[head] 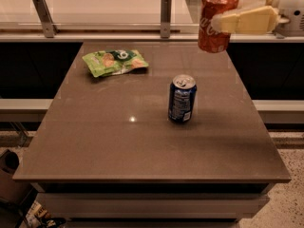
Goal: Move coke can near green rice chip bag
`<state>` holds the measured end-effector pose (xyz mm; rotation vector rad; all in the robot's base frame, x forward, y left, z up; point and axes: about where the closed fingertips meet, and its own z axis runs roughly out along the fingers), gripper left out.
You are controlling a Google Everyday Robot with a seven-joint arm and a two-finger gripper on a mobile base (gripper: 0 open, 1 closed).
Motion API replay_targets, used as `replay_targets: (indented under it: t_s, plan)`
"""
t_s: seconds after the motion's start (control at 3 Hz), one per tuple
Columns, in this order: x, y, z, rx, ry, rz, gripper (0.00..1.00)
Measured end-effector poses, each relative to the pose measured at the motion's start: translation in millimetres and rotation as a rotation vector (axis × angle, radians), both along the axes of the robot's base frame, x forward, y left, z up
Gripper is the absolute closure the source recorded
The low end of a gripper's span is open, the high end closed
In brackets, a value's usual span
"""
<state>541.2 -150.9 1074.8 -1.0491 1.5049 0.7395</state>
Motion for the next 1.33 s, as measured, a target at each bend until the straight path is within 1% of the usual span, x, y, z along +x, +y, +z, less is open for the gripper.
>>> replay_targets:
  t_s: [0.33, 0.67, 1.0, 1.33]
  plan:
    - [40.7, 11.2, -0.8, -0.008, -0.011, -0.041, 1.0]
    - [74.9, 25.1, -15.5, -0.01, -0.009, -0.069, 1.0]
    - [108.5, 39.1, -38.5, 0.028, -0.002, -0.086, 1.0]
    - [131.0, 51.0, -68.8, 0.035, 0.031, -0.117, 1.0]
